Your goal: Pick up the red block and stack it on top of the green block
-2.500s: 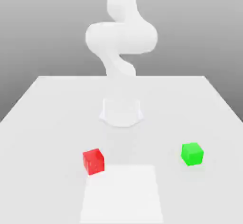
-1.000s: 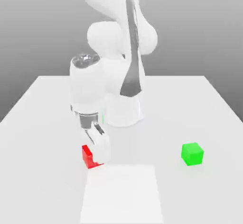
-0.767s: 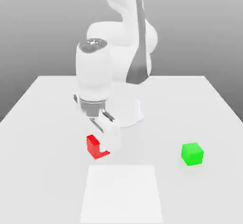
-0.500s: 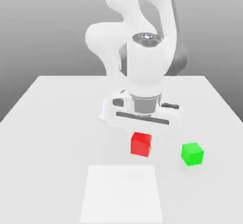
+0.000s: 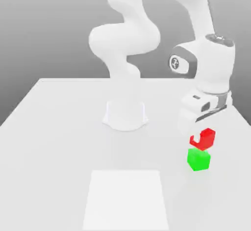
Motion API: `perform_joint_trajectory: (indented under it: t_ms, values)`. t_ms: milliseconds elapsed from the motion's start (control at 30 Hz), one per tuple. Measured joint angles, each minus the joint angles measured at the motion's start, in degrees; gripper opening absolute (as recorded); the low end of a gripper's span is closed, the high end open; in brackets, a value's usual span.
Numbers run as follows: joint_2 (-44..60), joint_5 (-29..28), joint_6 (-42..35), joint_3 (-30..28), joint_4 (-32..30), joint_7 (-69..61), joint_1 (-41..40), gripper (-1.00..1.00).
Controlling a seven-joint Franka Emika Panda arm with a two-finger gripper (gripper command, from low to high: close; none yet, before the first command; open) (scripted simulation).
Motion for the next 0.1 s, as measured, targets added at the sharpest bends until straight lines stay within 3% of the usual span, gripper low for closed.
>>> perform_joint_trajectory:
  t_ms: [100]
  values:
    - [0.0,0.0,0.0,0.0,0.0,0.0,-0.3,1.0]
